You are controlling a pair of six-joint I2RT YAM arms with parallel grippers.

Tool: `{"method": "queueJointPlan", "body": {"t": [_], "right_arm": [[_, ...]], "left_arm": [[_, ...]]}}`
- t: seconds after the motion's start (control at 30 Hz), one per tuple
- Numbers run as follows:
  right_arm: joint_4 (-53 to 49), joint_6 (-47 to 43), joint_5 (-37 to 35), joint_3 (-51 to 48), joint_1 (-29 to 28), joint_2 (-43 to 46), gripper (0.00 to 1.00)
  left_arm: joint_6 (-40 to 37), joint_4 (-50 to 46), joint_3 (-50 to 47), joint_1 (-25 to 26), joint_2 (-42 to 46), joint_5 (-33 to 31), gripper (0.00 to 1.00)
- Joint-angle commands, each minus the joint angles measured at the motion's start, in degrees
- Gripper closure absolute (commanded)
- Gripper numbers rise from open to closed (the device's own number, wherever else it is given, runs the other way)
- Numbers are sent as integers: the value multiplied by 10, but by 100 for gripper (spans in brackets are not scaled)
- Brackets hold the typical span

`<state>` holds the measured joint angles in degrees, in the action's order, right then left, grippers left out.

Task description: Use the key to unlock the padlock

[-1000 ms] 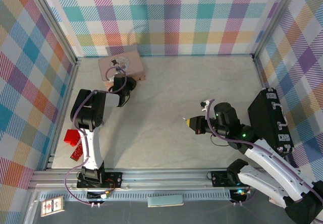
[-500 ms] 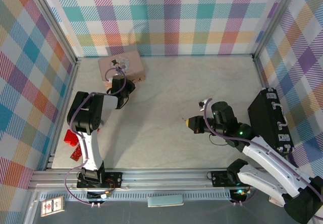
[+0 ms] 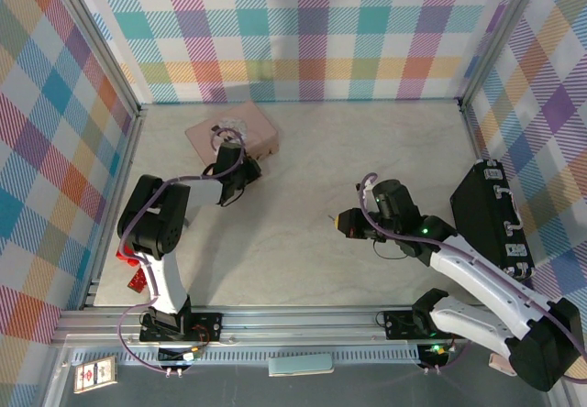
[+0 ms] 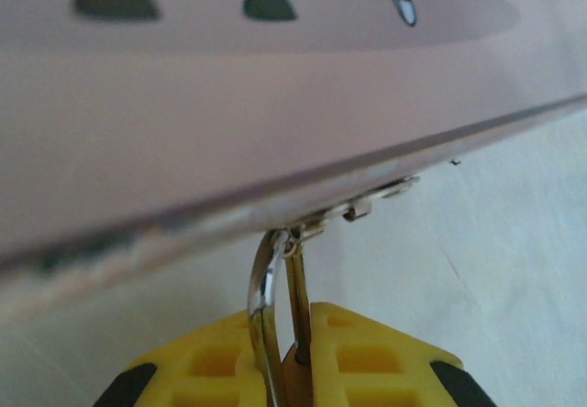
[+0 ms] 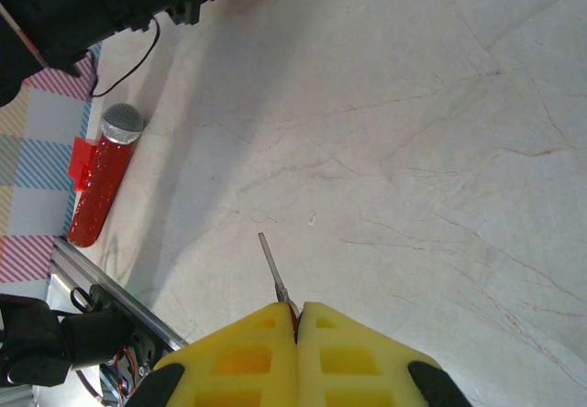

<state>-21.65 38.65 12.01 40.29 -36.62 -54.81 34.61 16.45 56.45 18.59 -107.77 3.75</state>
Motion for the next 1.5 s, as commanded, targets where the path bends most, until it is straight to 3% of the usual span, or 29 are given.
{"method": "queueJointPlan", "body": {"t": [0.0,0.27,0.57,0.73,1.1,1.33,1.47], "right_arm": [[13,22,-4,19,7,-6,100],[14,31,-5,21,16,-17,100],[15,35,-1,22,17,-26,100],[17,41,0,20,18,-30,100],[33,52,15,29,18,-52,100],[27,53,14,32,18,-48,100],[30,56,18,31,19,-49,100]], "left_arm": [[-72,-63,-3,36,38,20,89],[-110,-143,22,141,41,8,91],[-128,-137,-17,218,60,36,91],[-141,-108,-87,222,114,72,90],[-105,3,-201,222,166,33,77],[-74,113,-268,222,172,9,57],[-75,147,-287,220,178,4,51]]}}
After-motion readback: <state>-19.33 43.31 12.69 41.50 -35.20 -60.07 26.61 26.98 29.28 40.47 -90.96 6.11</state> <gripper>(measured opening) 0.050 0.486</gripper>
